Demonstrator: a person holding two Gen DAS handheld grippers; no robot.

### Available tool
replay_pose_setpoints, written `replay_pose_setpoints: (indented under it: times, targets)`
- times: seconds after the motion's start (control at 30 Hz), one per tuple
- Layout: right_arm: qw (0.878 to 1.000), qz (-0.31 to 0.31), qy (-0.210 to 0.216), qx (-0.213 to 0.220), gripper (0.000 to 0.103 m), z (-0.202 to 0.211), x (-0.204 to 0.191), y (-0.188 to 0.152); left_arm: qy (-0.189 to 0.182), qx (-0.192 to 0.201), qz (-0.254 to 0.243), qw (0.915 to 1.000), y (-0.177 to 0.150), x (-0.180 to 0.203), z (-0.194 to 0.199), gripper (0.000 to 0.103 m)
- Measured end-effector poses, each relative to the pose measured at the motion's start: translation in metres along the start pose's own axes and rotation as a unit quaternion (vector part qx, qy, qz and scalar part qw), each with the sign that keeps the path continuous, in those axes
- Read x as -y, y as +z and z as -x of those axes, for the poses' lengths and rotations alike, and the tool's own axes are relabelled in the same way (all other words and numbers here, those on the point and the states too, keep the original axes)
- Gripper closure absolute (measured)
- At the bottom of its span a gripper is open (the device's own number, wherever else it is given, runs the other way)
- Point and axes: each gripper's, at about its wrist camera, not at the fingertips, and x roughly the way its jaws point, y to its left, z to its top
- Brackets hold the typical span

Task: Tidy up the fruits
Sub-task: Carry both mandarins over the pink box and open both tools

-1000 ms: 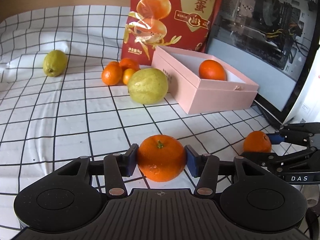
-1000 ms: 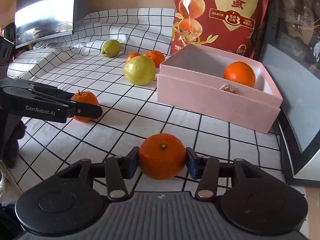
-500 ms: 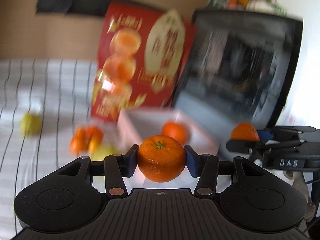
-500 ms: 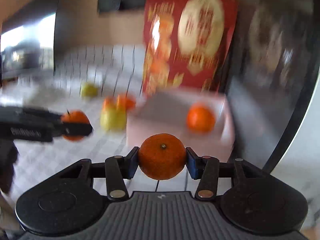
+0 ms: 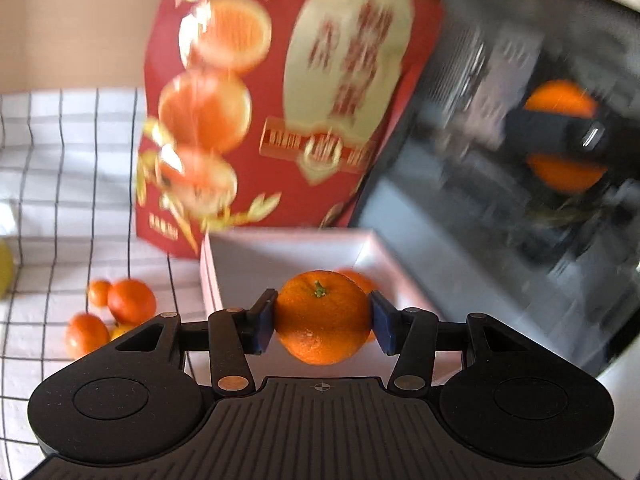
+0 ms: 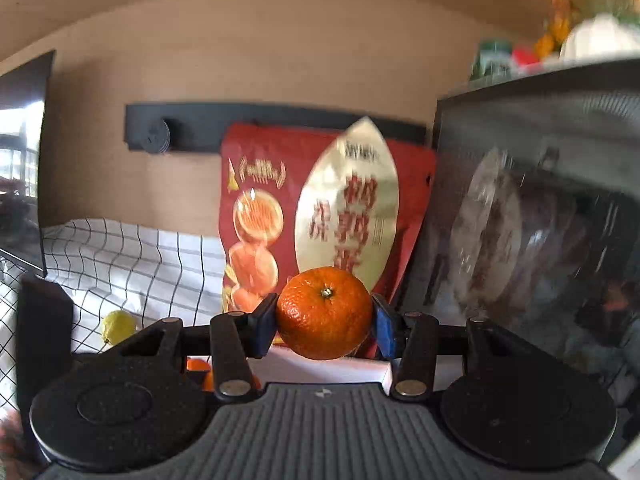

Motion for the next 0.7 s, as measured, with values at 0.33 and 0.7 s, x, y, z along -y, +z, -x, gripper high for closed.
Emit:
replay_pose_setpoints:
  times: [0.33, 0.7]
  targets:
    - [1.0, -0.013, -0.014, -0.023, 0.055, -0.011, 0.007, -0.01, -0.006, 0.033, -0.047, 0.9983, 0.0, 0.005, 0.014, 0.049]
    - [0.993, -0.059, 0.01, -0.1, 0.055, -0.068, 0.01, -0.029, 0.125, 0.08, -0.096, 0.9843, 0.002, -0.013, 0.043, 0.049]
